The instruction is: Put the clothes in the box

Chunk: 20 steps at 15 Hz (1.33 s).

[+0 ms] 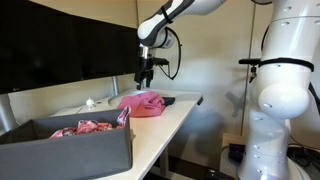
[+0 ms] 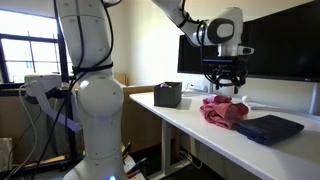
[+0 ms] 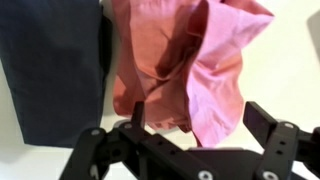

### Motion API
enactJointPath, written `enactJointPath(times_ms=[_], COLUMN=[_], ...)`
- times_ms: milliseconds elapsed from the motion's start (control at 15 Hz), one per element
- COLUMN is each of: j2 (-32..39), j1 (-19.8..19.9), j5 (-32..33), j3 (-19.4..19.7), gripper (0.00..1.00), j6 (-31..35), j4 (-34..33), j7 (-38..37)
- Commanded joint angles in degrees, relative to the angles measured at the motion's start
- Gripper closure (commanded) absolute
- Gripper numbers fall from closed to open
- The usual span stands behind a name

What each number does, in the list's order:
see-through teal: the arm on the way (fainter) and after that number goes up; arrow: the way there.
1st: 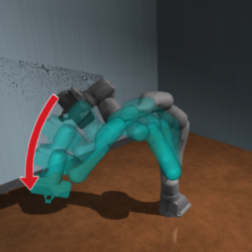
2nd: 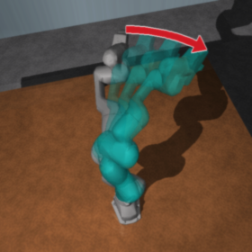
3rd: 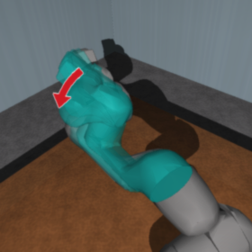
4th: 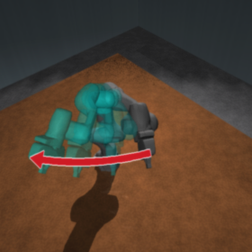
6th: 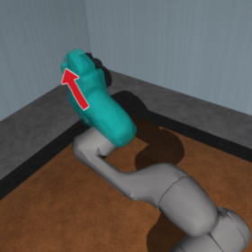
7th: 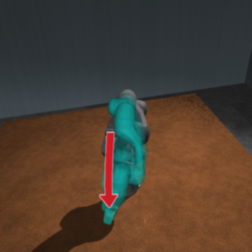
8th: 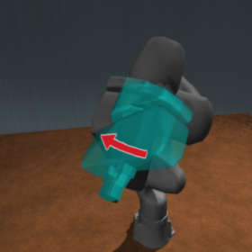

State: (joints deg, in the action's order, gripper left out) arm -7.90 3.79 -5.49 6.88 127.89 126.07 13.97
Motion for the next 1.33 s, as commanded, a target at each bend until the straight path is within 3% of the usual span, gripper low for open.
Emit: enactJointPath(times_ms=[0,400,467,1067,1267], j2=[-5.3,-14.0,-9.9,-10.0,-7.0], j1=[-0.9,0.3,-0.7,-0.8,-1.0], j5=[-1.7,1.7,0.6,0.6,1.0], j3=[-0.3,1.9,1.4,1.5,1.1], gripper=[0.0,0.0,0.0,0.0,0.0], j6=[-1.4,-6.0,-4.8,-5.0,-3.7], j4=[0.5,3.0,0.1,0.2,-1.3], j7=[2.3,3.2,1.1,1.2,0.3])
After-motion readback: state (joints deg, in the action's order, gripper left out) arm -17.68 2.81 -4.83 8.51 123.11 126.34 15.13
